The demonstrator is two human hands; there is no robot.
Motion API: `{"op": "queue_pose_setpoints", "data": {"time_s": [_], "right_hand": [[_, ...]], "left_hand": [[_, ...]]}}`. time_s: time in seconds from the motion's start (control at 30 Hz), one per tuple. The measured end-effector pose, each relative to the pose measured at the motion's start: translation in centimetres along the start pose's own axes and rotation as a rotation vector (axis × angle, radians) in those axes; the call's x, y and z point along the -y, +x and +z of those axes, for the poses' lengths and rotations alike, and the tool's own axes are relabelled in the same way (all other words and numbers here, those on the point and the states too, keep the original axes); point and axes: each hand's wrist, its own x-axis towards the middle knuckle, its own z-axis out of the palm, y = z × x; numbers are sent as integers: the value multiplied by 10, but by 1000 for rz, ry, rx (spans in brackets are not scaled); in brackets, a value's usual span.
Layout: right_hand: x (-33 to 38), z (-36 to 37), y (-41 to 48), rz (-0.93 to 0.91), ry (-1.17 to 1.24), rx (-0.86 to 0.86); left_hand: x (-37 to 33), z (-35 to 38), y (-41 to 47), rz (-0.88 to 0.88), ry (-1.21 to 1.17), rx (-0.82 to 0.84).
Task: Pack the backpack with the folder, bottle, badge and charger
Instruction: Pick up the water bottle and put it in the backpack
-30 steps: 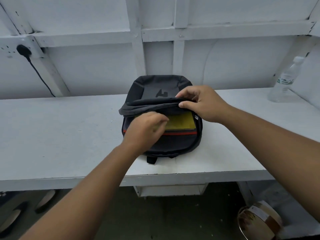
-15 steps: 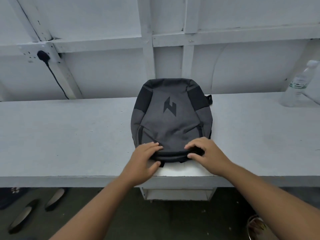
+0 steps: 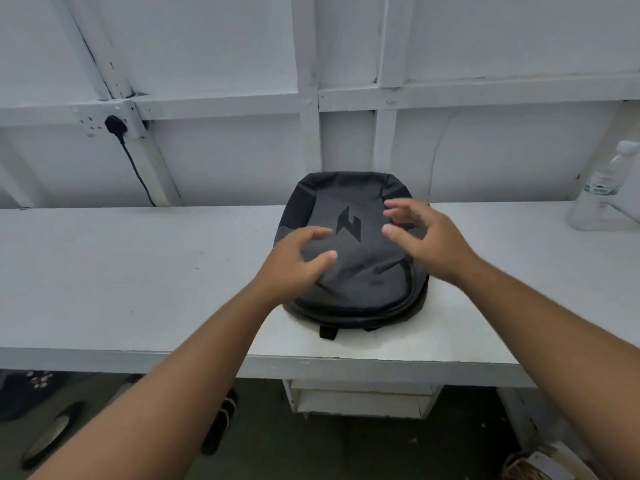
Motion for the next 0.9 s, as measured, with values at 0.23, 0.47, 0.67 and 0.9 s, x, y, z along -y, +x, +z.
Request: {"op": "queue_pose_setpoints", "data": {"time_s": [0.23, 0.47, 0.67, 0.9], "right_hand": [[21, -16, 21, -63, -39, 3], [-3, -54, 19, -66, -24, 1], [-42, -132, 2, -13, -46, -93], [-81, -237, -37, 135, -80, -341]], "left_hand": [[-36, -9, 22, 53, -82, -105], [-60, 32, 36, 37, -98, -138], [-112, 109, 71, 89, -124, -65], [-184, 205, 121, 209, -196, 122]]}}
